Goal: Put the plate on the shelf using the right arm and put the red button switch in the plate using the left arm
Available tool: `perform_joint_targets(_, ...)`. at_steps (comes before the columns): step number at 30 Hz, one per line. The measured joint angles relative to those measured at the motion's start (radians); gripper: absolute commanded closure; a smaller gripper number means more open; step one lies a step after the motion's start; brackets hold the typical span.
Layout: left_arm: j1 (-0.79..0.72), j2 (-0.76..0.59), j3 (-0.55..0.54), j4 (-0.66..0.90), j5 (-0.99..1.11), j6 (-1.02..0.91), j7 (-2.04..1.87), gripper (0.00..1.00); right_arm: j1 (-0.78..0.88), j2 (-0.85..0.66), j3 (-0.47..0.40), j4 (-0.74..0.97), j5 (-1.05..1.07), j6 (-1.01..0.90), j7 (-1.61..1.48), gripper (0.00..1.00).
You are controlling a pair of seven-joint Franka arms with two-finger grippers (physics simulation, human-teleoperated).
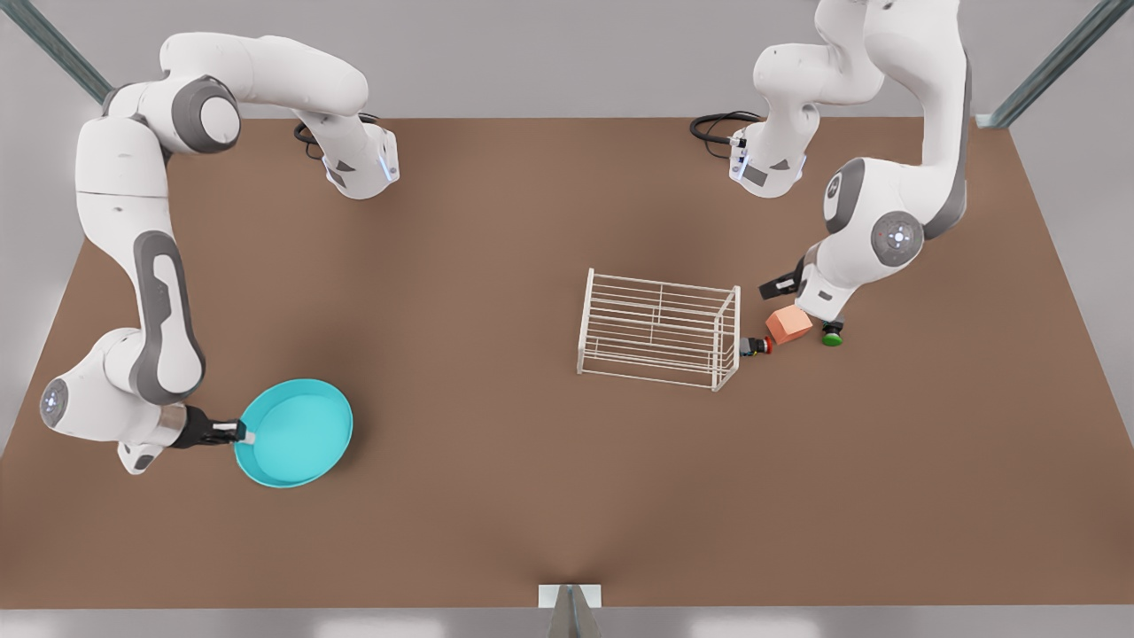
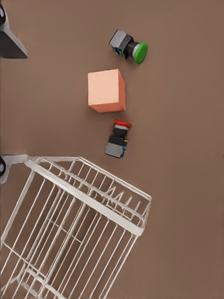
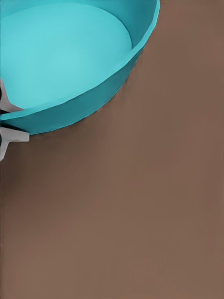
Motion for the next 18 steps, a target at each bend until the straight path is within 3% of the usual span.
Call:
perform_joint_targets(7,-0.163,0.081,0.018,-0.004,0.032,0.190,-0.368,0.00,0.060,-0.035,0.190,0.018,0.040,-0.100,0.027,0.77)
perform_joint_targets(9,-0.099,0.100,0.020,-0.005,0.047,0.233,-0.449,0.00,0.143,-0.070,0.199,0.019,0.043,-0.119,0.056,0.77)
perform_joint_targets(14,0.335,0.145,0.022,-0.053,0.066,0.331,-0.621,0.00,0.382,-0.137,0.206,0.045,0.042,-0.146,0.169,0.76)
perform_joint_targets(18,0.320,0.170,0.019,-0.153,0.069,0.447,-0.736,0.00,0.532,-0.161,0.202,0.043,0.037,-0.156,0.279,0.76)
